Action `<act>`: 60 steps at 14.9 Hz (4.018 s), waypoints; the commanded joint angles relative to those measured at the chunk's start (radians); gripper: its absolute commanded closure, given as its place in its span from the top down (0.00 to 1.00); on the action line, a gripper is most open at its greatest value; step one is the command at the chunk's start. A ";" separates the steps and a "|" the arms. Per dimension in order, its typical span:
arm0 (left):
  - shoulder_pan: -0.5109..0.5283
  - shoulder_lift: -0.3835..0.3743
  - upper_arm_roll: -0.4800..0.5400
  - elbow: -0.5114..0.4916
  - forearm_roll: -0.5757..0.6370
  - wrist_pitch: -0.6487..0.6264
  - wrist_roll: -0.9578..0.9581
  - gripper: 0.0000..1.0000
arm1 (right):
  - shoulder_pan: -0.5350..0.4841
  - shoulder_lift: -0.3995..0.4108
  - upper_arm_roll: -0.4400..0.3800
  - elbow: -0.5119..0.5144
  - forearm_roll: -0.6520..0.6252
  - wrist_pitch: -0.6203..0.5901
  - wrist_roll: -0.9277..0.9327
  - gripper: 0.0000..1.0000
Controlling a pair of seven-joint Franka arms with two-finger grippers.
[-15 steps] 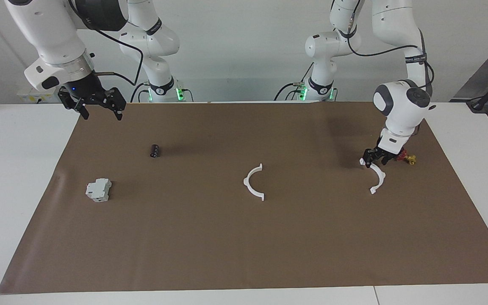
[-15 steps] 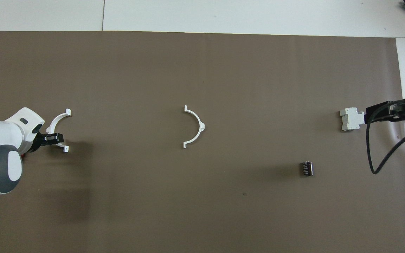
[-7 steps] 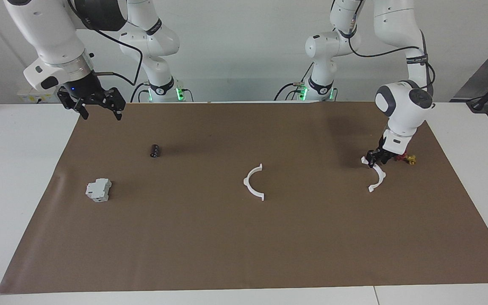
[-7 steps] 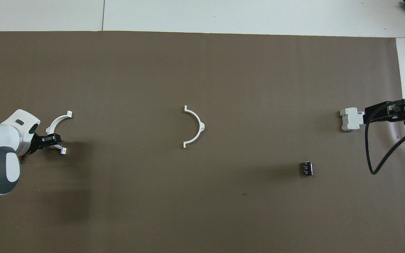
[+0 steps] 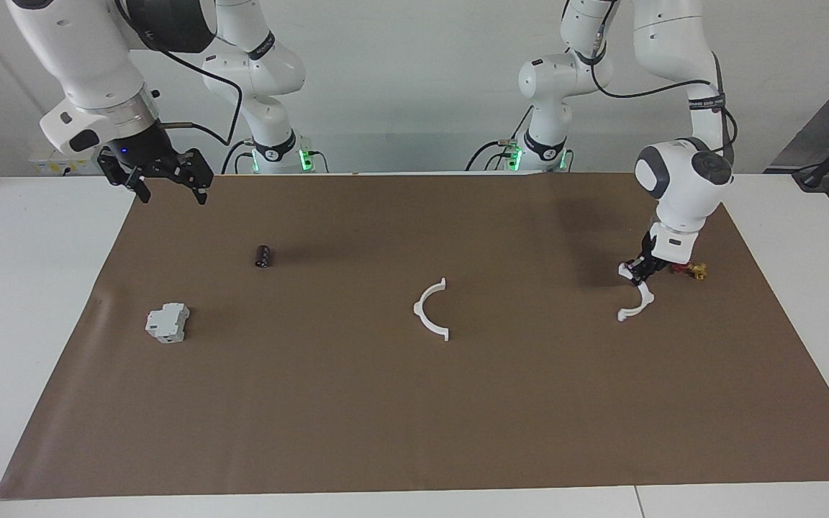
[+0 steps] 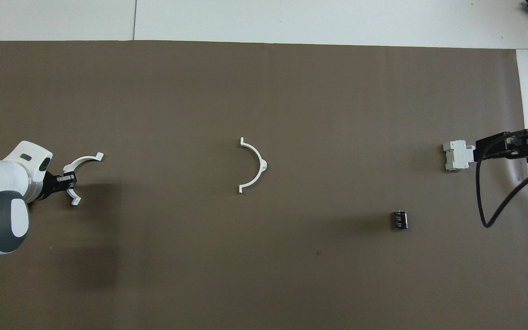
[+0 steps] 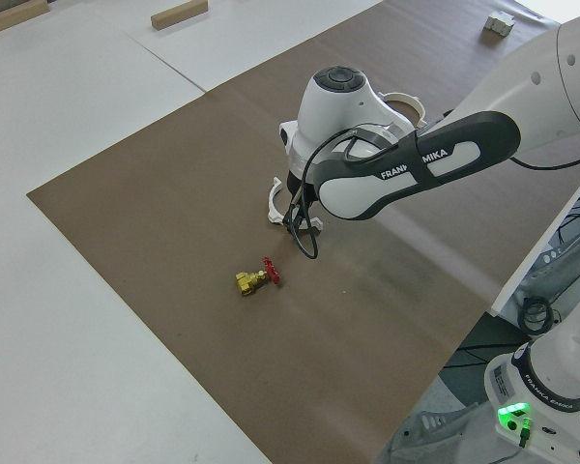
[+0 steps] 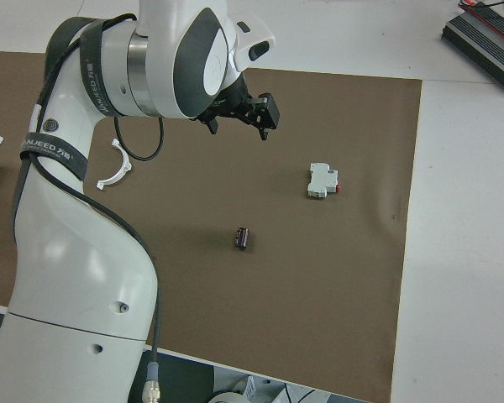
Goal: Assemble drain pipe with both arms
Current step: 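Lift and rotate the clamp half with the left gripper, then carry the clamp half with the left gripper to the placed half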
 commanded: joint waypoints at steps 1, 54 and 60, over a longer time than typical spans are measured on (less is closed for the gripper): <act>-0.005 0.003 0.000 0.000 0.003 0.018 -0.019 0.00 | -0.006 -0.011 0.002 -0.012 0.004 0.016 -0.011 1.00; -0.656 0.197 -0.003 0.307 0.015 -0.083 -1.052 0.00 | -0.006 -0.011 0.002 -0.012 0.004 0.016 -0.011 1.00; -0.659 0.197 -0.003 0.307 0.088 -0.099 -1.041 0.00 | -0.006 -0.011 0.002 -0.012 0.004 0.016 -0.011 1.00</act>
